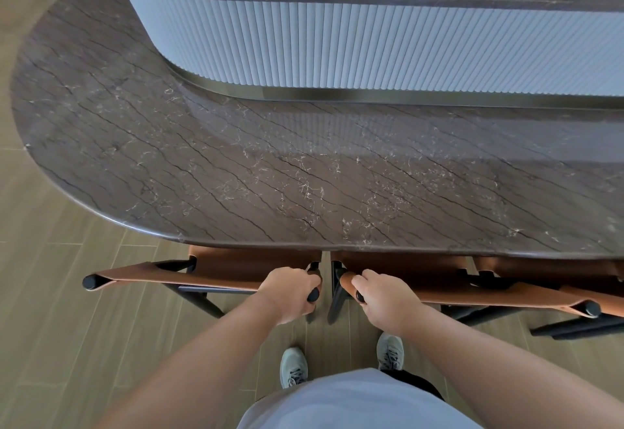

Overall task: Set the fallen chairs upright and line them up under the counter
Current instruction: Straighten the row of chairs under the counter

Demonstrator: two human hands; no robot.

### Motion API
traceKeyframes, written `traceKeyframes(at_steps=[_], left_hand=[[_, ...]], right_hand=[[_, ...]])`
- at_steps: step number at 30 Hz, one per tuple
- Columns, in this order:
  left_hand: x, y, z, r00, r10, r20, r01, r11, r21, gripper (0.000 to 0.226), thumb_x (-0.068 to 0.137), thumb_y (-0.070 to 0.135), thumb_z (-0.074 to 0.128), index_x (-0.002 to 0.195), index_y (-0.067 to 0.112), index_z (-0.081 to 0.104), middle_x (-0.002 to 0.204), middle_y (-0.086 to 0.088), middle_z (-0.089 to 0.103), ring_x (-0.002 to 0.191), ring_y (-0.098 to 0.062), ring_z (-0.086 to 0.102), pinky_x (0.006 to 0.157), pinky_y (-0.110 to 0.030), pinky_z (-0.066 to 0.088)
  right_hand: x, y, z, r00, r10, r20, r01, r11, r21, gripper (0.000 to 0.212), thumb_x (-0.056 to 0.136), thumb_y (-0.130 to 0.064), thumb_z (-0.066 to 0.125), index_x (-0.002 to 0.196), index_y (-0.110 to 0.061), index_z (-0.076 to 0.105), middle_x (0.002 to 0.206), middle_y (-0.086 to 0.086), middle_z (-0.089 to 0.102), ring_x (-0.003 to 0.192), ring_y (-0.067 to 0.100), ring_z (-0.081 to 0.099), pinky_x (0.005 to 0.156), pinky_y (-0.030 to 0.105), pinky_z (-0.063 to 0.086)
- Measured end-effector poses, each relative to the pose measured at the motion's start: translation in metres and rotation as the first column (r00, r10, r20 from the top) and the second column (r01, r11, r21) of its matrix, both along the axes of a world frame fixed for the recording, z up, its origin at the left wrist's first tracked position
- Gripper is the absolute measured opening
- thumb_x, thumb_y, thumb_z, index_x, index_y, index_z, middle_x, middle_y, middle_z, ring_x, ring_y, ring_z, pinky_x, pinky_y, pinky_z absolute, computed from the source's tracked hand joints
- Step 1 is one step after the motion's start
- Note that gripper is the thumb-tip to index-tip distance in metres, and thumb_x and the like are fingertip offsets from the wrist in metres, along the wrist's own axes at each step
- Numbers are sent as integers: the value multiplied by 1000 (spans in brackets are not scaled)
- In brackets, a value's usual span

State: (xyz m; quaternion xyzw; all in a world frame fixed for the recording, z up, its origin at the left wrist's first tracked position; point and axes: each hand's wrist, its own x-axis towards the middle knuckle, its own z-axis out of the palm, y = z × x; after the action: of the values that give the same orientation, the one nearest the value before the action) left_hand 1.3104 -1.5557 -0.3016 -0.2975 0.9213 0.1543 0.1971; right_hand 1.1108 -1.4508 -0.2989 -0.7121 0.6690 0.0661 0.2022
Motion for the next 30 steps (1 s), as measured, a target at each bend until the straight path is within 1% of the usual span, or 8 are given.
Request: traceKeyframes(at_steps=[4,7,10,14,17,21,25,30], left_hand=[[0,6,-2,994,111,-15,-111,994,5,32,90,41,55,118,24,55,95,3,57,83,-23,60,70,-38,55],[1,6,-4,949,314,-13,-303,925,230,51,81,47,63,129,32,50,106,6,52,95,-21,55,80,-36,52],[1,3,-1,853,520,-54,-434,762,481,67,77,50,68,138,37,46,121,12,52,111,-17,54,87,-31,47],[-12,5,11,585,800,-131,-438,448,779,38,87,34,71,124,29,60,116,9,65,104,-10,62,79,-21,51],[-26,9,25,428,894,-130,-370,304,878,21,91,30,68,112,30,68,106,6,72,100,-11,67,81,-20,48],[-41,15,46,354,931,-86,-282,194,940,19,93,24,61,110,27,69,104,4,75,98,-12,70,90,-30,49],[-51,28,64,284,955,-90,-230,159,960,21,97,24,55,112,24,69,105,-1,75,99,-17,69,93,-35,48],[-77,60,78,226,969,-102,-179,144,973,30,87,32,58,113,24,70,107,-4,75,96,-17,71,92,-37,49]], right_hand=[[4,0,7,998,-57,12,57,998,8,31,91,-15,58,121,-19,49,105,-1,53,86,19,58,68,32,51],[3,-1,11,991,-118,58,114,991,71,40,89,-16,59,127,-21,48,110,-1,52,93,19,57,74,33,52],[0,3,15,956,-228,187,205,969,137,48,85,-18,59,132,-23,47,117,-4,50,97,19,53,79,35,50],[-4,14,18,812,-445,378,424,895,142,46,83,-23,59,129,-27,52,115,-11,52,103,14,55,86,29,46],[-5,25,21,627,-590,508,606,780,157,40,83,-25,61,122,-31,56,108,-19,53,102,5,54,80,17,40],[-10,40,26,238,-673,701,798,547,254,28,81,-16,63,102,-35,61,106,-12,64,95,12,64,84,31,52],[-24,53,41,-102,-590,801,794,437,423,18,81,-17,66,97,-26,68,92,-3,72,89,18,71,72,32,57],[-62,76,58,-296,-539,789,758,370,537,16,89,-7,64,99,-18,70,93,4,75,84,21,73,71,34,59]])
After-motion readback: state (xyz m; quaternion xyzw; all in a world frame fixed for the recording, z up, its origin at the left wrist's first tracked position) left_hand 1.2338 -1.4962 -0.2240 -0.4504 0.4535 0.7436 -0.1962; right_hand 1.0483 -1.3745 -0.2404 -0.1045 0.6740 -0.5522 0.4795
